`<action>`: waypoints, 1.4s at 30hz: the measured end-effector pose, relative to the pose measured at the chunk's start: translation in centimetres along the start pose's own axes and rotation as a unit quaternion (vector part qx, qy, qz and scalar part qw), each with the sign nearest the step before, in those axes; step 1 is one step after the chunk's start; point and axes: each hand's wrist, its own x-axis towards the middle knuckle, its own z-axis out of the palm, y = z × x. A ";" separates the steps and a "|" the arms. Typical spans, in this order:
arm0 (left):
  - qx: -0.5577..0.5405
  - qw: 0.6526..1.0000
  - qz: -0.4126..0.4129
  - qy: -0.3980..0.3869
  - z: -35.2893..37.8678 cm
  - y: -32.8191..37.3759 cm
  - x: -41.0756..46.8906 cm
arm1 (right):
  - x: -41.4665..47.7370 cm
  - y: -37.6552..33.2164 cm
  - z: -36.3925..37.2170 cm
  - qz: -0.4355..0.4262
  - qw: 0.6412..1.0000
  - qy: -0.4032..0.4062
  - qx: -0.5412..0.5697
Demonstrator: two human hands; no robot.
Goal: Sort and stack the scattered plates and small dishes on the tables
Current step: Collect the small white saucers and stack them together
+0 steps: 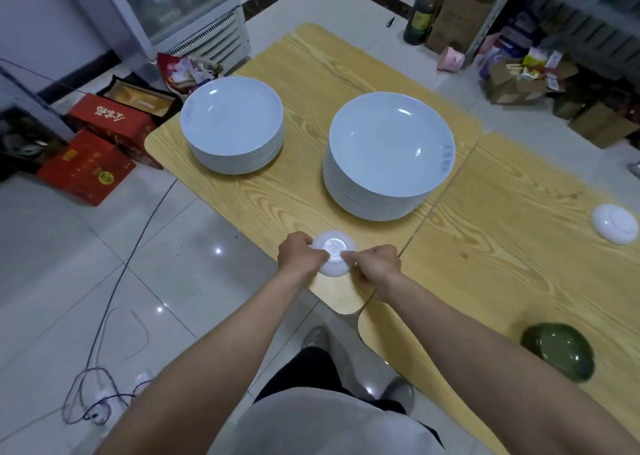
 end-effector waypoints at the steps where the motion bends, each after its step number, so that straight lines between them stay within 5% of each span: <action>1: -0.002 1.000 -0.004 -0.002 0.0 0.2 0.0 | 0.1 0.0 0.1 0.004 1.000 -0.004 0.007; 13: -0.192 0.979 -0.049 -0.054 -0.5 0.8 -0.8 | -0.4 0.4 -0.8 -0.008 0.985 -0.097 0.145; 23: -0.324 0.945 0.036 -0.028 1.5 -0.1 -3.2 | -0.7 3.3 -3.9 -0.256 0.963 0.010 -0.088; 42: -0.084 0.990 0.109 0.012 3.1 -2.3 -4.5 | -1.2 5.9 -5.3 -0.365 0.856 -0.007 -0.367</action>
